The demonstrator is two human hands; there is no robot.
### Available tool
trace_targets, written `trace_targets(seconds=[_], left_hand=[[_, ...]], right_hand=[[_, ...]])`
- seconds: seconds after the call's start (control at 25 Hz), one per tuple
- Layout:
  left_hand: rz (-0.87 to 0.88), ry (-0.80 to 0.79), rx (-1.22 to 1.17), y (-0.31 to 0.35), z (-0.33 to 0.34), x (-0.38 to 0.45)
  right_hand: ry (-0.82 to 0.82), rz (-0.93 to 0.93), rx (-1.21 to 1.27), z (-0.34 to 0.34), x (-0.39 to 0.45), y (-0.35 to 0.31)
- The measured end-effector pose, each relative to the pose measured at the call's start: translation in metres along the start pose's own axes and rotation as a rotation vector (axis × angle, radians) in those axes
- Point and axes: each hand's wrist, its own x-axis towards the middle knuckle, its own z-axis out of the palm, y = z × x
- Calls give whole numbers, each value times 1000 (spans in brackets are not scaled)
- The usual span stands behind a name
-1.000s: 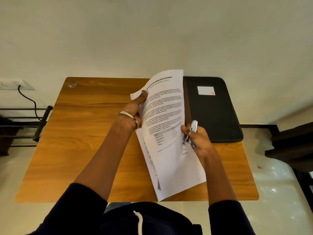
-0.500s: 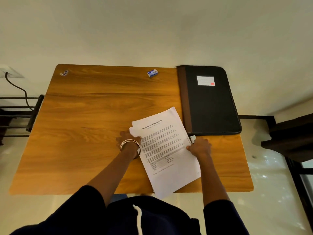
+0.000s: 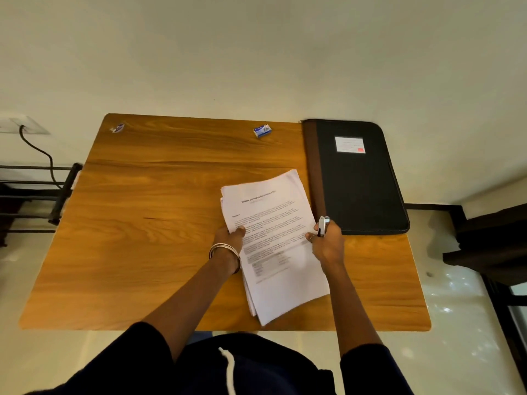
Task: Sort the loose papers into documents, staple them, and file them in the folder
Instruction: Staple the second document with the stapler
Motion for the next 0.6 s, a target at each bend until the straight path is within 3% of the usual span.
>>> trace_targets(seconds=[0.28, 0.36, 0.6], left_hand=[[889, -50, -139, 114, -60, -12], [940, -45, -89, 117, -82, -12], [797, 123, 289, 103, -129, 25]], right_hand=[[-10, -422, 560, 13, -44, -95], [-1, -440, 529, 31, -47, -97], [130, -438, 305, 94, -60, -106]])
